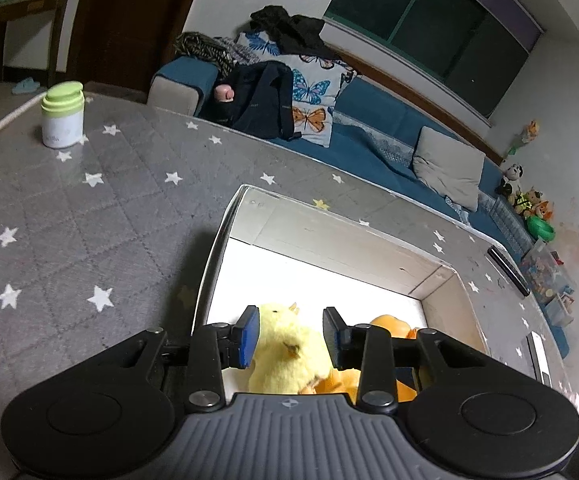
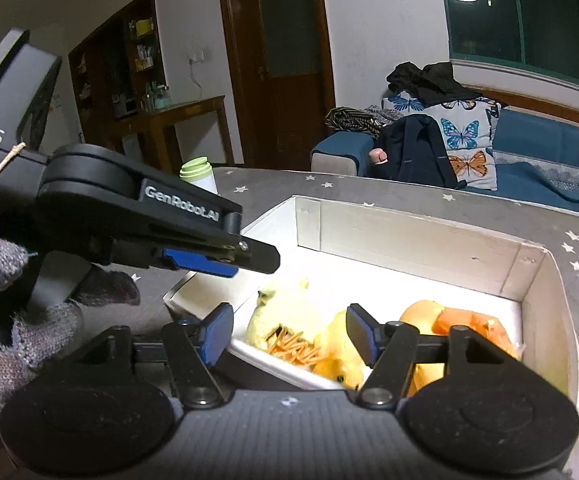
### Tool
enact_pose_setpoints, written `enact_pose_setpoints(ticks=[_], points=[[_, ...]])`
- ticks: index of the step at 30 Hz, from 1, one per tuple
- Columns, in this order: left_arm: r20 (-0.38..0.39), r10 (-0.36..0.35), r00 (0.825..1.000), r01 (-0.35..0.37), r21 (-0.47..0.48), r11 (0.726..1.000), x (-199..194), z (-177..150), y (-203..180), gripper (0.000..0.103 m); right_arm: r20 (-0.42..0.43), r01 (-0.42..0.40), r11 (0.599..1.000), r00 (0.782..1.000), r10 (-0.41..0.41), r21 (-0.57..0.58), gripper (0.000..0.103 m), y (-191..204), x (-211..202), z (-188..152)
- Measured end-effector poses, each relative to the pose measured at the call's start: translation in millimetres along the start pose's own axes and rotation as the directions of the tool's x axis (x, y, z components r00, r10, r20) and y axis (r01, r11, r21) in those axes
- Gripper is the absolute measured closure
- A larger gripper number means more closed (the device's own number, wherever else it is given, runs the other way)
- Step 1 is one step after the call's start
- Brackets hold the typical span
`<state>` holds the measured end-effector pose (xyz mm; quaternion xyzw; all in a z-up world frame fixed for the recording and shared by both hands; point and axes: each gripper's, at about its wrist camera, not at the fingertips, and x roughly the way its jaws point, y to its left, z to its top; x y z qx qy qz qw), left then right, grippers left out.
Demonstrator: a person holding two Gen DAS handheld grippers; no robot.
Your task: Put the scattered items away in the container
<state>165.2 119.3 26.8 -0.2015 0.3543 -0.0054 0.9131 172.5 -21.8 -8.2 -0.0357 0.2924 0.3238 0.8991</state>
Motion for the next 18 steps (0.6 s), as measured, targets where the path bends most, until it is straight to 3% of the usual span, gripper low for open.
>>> enact_pose_setpoints(ticks=[11, 15, 18], points=[[0.04, 0.052, 0.998, -0.056, 0.1, 0.993, -42.1, -33.1, -15.5, 0.065, 0.016, 0.019, 1.0, 1.0, -0.019, 0.008, 0.015, 4.4, -35.3, -25.2], [0.047, 0.068, 0.997, -0.074, 0.122, 0.99, -57.2, -50.6, -17.9, 0.065, 0.032, 0.025, 0.999, 0.999, -0.026, 0.028, 0.003, 5.7, -49.8, -35.6], [0.056, 0.083, 0.995, -0.09, 0.134, 0.987, -64.5, -62.6, -20.4, 0.065, 0.037, 0.026, 0.998, 0.999, -0.028, 0.055, 0.0, 5.5, -60.4, -43.0]])
